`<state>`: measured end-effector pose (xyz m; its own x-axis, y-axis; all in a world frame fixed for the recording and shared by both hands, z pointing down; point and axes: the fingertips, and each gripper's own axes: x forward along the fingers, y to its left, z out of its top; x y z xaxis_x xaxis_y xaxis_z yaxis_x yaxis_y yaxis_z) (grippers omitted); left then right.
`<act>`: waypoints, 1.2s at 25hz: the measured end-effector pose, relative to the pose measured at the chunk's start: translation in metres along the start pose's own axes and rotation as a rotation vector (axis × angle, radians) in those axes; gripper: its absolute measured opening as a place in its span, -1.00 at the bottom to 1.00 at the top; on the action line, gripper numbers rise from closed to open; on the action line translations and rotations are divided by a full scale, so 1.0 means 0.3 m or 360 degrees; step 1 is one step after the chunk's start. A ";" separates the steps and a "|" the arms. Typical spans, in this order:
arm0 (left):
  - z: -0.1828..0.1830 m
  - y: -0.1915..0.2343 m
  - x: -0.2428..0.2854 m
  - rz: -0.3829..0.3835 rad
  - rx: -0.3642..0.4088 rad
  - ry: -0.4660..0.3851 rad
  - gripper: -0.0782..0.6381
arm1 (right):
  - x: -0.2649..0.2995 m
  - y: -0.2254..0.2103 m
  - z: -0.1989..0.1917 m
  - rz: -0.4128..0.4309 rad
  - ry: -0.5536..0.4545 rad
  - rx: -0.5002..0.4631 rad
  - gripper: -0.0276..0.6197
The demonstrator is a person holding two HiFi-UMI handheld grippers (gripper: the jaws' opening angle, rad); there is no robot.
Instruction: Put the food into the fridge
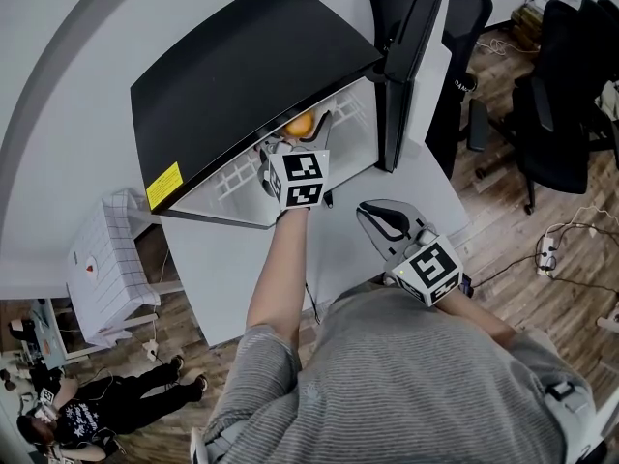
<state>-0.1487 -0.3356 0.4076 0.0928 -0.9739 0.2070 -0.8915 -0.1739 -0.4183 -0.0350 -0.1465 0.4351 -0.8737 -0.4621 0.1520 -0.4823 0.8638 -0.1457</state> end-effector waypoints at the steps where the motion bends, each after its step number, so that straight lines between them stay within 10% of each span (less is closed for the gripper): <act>1: -0.001 0.000 -0.005 0.0001 -0.0001 0.0002 0.45 | -0.001 0.001 -0.001 0.0001 0.0000 0.0002 -0.87; 30: -0.017 -0.014 -0.187 0.0038 -0.0155 -0.0022 0.44 | -0.023 0.066 -0.005 0.0044 -0.0008 -0.0008 -0.87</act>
<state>-0.1523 -0.2795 0.4023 0.0765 -0.9796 0.1857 -0.9324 -0.1363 -0.3347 -0.0384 -0.1260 0.4327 -0.8872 -0.4388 0.1429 -0.4573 0.8775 -0.1446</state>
